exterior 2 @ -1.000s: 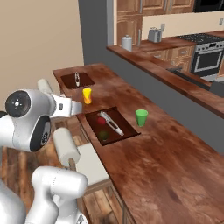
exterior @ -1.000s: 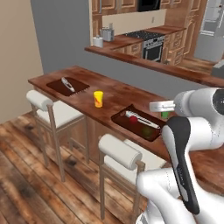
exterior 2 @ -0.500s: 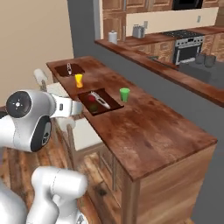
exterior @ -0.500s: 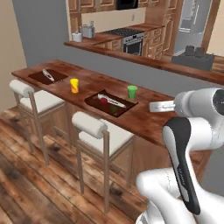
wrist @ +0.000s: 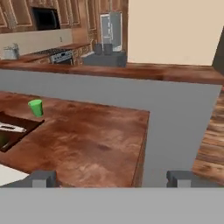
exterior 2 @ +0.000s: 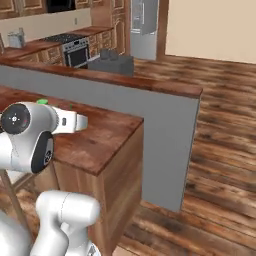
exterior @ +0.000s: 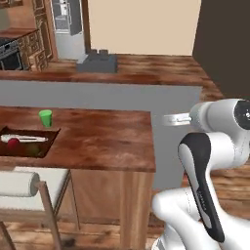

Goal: Gather the avocado and tomato from the fridge and place them on a tray on the dining counter. Then gather the fish and chicken drumstick from the fridge and place them on the other tray.

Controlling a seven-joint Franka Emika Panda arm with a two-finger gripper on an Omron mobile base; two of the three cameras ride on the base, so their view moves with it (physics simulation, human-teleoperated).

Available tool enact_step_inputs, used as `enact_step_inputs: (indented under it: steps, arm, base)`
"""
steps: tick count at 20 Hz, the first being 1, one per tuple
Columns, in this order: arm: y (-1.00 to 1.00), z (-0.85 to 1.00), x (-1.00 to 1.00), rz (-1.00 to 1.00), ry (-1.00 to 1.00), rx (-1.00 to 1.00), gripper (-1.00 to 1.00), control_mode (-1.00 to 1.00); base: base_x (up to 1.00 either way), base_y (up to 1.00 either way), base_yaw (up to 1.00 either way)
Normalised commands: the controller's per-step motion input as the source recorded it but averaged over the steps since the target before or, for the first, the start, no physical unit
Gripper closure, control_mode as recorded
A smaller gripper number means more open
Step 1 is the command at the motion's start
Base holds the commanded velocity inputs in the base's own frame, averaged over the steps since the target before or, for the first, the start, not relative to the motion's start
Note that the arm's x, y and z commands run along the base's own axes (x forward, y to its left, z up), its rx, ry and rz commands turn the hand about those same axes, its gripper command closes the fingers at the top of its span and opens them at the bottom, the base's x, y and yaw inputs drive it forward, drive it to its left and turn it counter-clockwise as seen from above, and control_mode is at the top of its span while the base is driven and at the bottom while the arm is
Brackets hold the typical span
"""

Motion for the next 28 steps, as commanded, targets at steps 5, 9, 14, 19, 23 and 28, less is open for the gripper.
enact_step_inputs:
  steps: [5,9,14,19,23,28]
  arm:
    - [0.00,0.00,0.00,0.00,0.00,0.00,-1.00,1.00]
    - [0.00,0.00,0.00,0.00,0.00,0.00,-1.00,1.00]
    - [0.00,0.00,0.00,0.00,0.00,0.00,-1.00,1.00]
    - [0.00,0.00,0.00,0.00,0.00,0.00,-1.00,1.00]
    - [0.00,0.00,0.00,0.00,0.00,0.00,-1.00,1.00]
    - [0.00,0.00,0.00,0.00,0.00,0.00,-1.00,1.00]
  base:
    - [0.00,0.00,-0.99]
    - [0.46,-0.78,-0.59]
    - [1.00,-0.96,0.17]
    - [1.00,-0.66,0.33]
    - [1.00,-0.45,0.41]
    - [1.00,-0.29,0.36]
